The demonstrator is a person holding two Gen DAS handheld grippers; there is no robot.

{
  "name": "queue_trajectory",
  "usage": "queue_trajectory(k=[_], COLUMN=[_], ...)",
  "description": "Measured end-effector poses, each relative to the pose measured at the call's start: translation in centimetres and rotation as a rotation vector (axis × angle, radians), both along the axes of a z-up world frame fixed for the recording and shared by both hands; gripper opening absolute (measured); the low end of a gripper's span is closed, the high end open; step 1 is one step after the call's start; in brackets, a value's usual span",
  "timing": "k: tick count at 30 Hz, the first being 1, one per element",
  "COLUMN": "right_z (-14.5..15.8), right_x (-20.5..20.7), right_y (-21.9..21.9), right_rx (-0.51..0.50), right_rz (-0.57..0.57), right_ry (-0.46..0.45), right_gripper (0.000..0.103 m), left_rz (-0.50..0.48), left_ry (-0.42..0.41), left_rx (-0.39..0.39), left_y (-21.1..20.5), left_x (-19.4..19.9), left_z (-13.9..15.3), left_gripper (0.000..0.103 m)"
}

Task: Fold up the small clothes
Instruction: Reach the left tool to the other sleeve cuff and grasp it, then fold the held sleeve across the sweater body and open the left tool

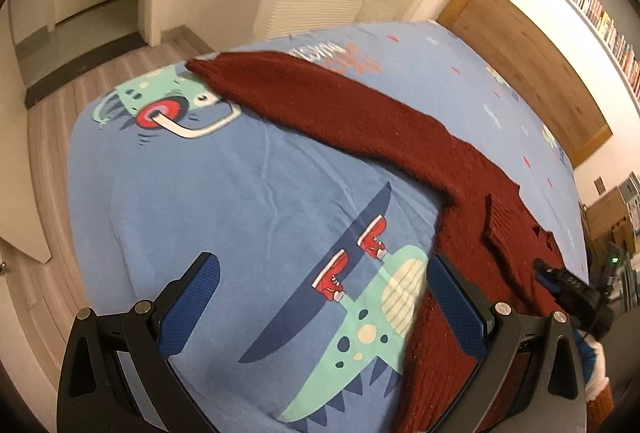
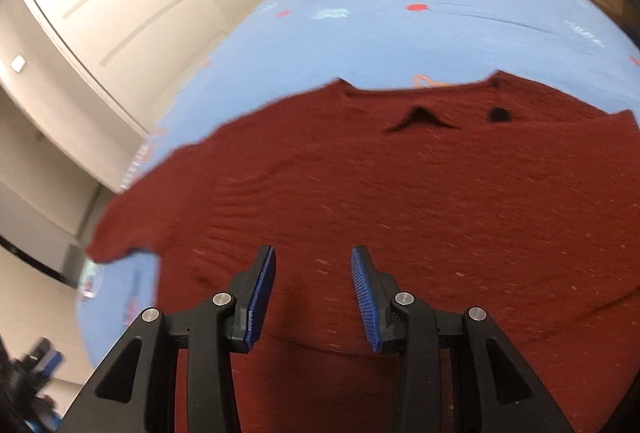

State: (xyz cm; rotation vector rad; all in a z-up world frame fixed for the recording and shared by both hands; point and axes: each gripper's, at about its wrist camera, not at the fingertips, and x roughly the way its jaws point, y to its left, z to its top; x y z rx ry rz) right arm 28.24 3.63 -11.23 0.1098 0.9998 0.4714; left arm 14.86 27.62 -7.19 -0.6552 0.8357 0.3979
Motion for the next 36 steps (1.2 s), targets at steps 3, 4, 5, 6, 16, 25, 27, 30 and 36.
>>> queue_trajectory(k=[3,4,5,6,16,25,27,30,36], right_z=[-1.5,-1.9,-1.8,-1.6,2.1,2.0,1.9,1.8,2.2], right_x=[-0.7,-1.2,-1.5,-2.0,-5.6,-8.3,-8.9,-9.6,-10.7], right_y=[1.1,1.8,1.8,1.9,3.5,0.6,-0.2,-1.3,-3.6], right_rx=[-0.009,-0.002,0.004,0.014,0.015,0.019,0.023,0.029,0.028], right_rz=[0.019,0.027,0.038,0.054,0.161,0.154,0.143,0.128,0.088], right_ry=[0.044,0.049,0.047,0.044,-0.035,-0.035,-0.028,-0.019,-0.018], right_gripper=[0.042,0.042,0.043,0.043,0.043,0.043,0.043,0.043,0.043], left_rz=[0.009,0.011,0.013,0.016,0.101,0.167,0.194,0.225,0.290], left_ry=[0.006,0.002,-0.003,-0.004,-0.050,-0.108,-0.137,-0.187,-0.354], left_rx=[-0.013,-0.017,-0.020,-0.020,-0.054,-0.241,-0.312,-0.415,-0.565], left_y=[0.7,0.9,1.2,1.3,7.0,13.4,14.8,16.4,18.4], left_x=[0.2,0.2,0.2,0.2,2.5,6.1,6.4,6.6,6.0], left_z=[-0.5,-0.5,-0.6,-0.6,-1.5,-5.3,-6.5,-8.2,-10.4], left_gripper=[0.102,0.102,0.102,0.102,0.102,0.097,0.092,0.083,0.072])
